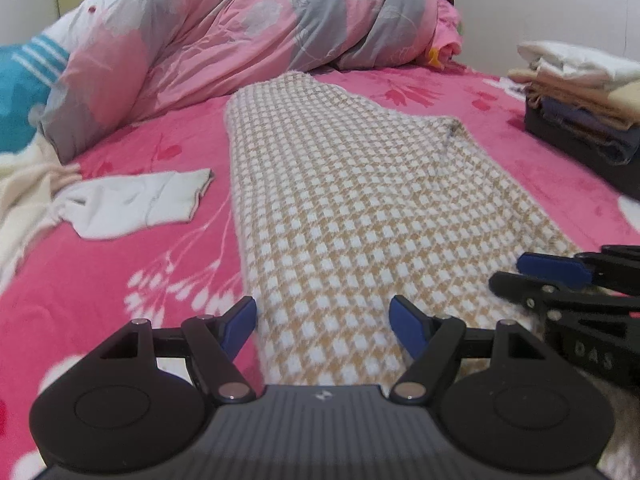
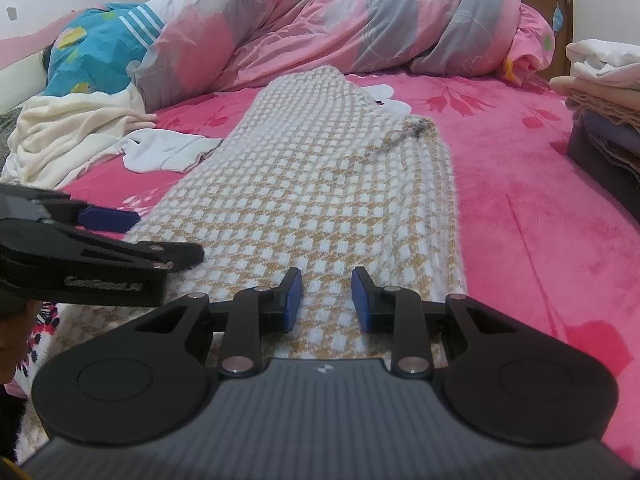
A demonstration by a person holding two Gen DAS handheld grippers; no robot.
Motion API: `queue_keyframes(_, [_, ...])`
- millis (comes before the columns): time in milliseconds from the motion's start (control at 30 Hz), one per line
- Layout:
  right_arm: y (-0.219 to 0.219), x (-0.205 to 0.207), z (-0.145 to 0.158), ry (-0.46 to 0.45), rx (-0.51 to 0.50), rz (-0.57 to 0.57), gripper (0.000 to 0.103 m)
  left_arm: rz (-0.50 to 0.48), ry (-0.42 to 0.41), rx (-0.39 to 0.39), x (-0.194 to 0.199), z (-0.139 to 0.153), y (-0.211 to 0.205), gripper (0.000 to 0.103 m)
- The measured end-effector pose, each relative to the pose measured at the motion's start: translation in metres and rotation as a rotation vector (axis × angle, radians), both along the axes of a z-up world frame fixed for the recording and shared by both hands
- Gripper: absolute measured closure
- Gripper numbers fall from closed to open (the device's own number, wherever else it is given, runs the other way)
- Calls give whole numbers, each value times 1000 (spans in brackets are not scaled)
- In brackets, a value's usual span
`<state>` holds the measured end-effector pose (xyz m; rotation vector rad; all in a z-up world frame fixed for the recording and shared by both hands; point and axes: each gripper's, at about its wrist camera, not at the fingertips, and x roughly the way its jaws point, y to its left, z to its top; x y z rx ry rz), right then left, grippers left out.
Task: Fold clothes
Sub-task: 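Move both grippers to the end of the checked cardigan strip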
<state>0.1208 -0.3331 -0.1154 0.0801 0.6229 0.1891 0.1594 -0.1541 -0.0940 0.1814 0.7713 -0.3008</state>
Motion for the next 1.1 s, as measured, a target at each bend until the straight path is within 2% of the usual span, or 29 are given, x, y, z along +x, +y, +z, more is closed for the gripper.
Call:
queue_keyframes(267, [0,2,3,13,-12,13,76,-21,85,-255,-8,3,56,28])
queue_keyframes(333, [1,6,12,27,-21,30,76,-16,82,-304,0,7,68,28])
queue_keyframes(467, [3,16,41,-8,5,75,76,3,114,-384,30,7,86,29])
queue_keyframes(567, [25,40,59,-38,-27,151,76,9,126,-389,49,-2,86,34])
queue_keyframes(667, [62,78,66,-18,-46,306,77,8,135,-367,57,-14,84,33])
queue_keyframes(767, [95,110,59,32,-27,469,83,6,136,-391,57,-23,87,33])
queue_keyframes(867, [115,134,42,111,-5,608,87,-15,123,-381,56,-25,90,33])
queue_keyframes(933, [112,141,27,160,-11,646,88,-32,120,-370,56,-26,89,33])
queue_keyframes(1000, [95,143,20,181,26,661,90,-47,117,-360,56,-27,89,33])
queue_keyframes(1100, [63,134,21,135,-50,636,97,-65,111,-358,56,-28,89,33])
